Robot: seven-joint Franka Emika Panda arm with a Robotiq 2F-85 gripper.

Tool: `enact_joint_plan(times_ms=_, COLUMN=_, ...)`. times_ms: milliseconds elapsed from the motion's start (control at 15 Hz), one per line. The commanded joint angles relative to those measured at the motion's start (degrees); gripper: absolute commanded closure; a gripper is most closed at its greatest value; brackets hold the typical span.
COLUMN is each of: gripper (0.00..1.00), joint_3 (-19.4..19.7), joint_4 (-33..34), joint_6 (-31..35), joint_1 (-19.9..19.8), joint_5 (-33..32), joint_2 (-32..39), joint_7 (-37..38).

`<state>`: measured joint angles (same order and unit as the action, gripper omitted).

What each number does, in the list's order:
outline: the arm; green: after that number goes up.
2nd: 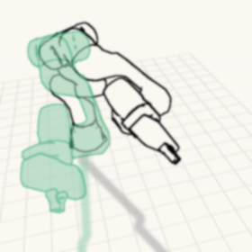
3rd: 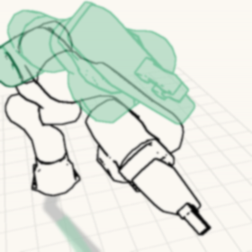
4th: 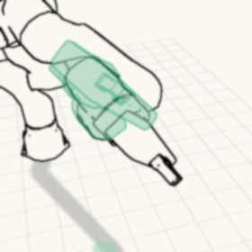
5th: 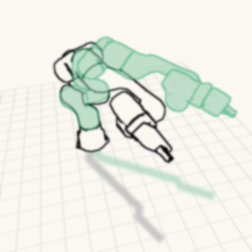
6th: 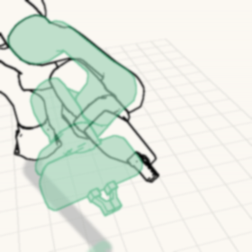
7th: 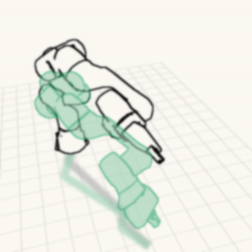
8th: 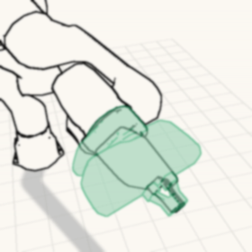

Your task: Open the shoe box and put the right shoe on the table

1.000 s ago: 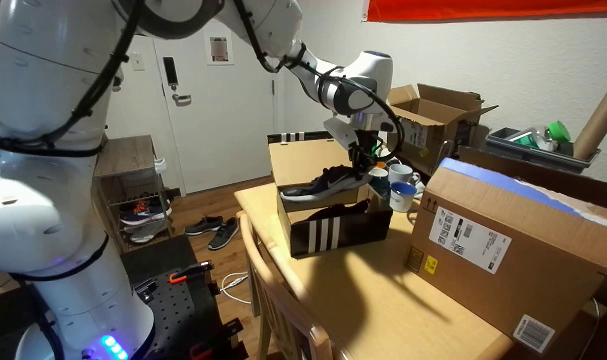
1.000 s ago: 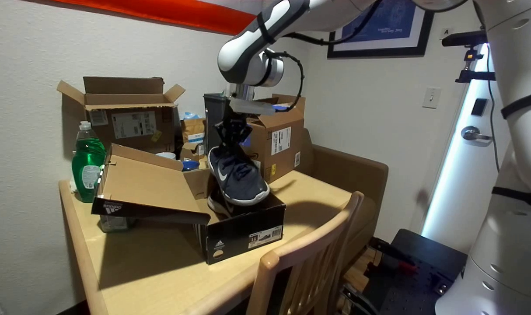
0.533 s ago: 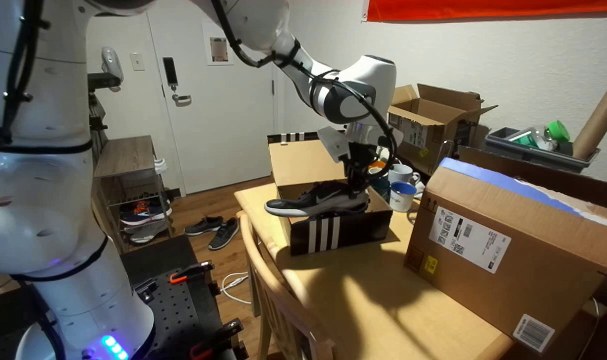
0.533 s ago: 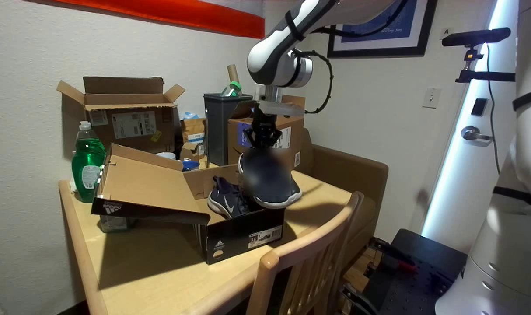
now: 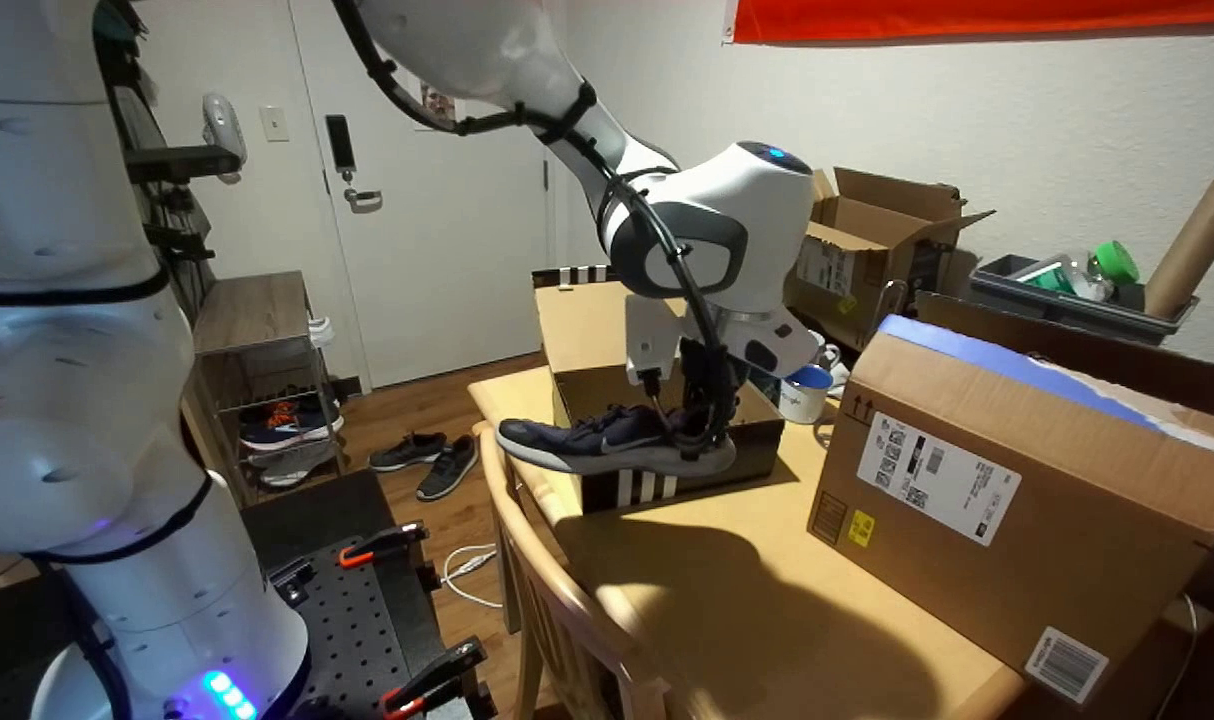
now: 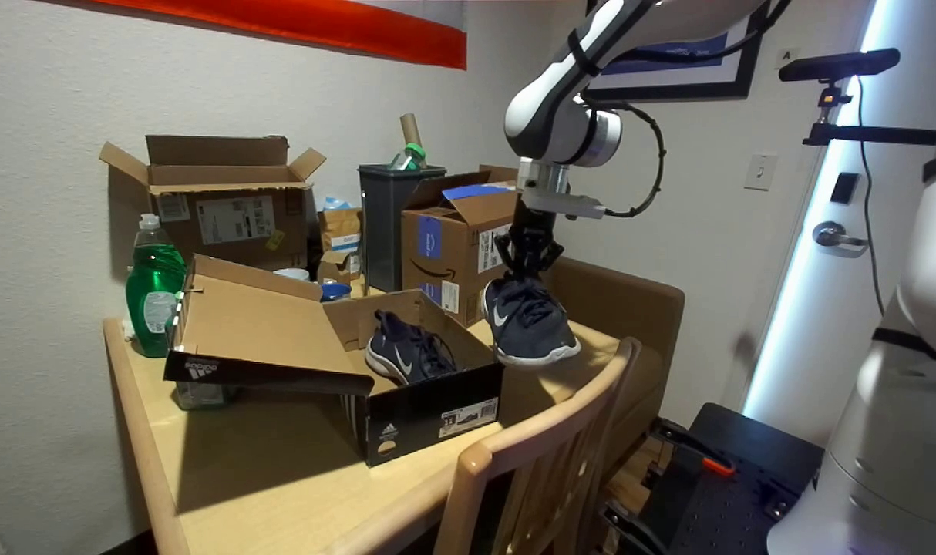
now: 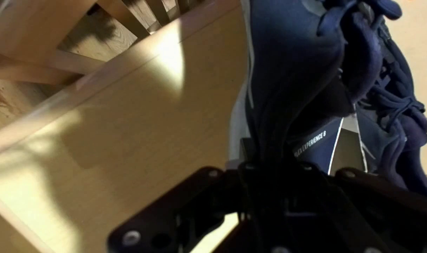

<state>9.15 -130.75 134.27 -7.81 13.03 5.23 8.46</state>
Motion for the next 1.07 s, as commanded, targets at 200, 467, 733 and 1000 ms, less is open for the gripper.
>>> enact_joint_plan(times_ms=200, gripper=0.96, joint_3=2.8, joint_4=-6.9, joint_6=8.5, joint_1=-4.0, joint_5=7.9, joint_2=-2.5, joint_7=-0.7)
enact_joint_plan(times_ms=467, gripper=0.96, joint_3=3.1, joint_4=-6.1, joint_6=12.3, joint_1=-5.6, joint_5=14.9, joint_2=0.1, joint_7=-2.1)
enact_joint_plan(times_ms=733, gripper=0.82, joint_3=2.9, joint_4=-6.0, joint_6=13.2, joint_1=-5.8, joint_5=14.9, joint_2=1.4, joint_7=-1.3)
enact_joint_plan(times_ms=1000, gripper=0.82, joint_3=2.9, joint_4=-5.7, joint_6=13.6, joint_1=-5.8, joint_5=15.2, joint_2=2.2, joint_7=-1.2)
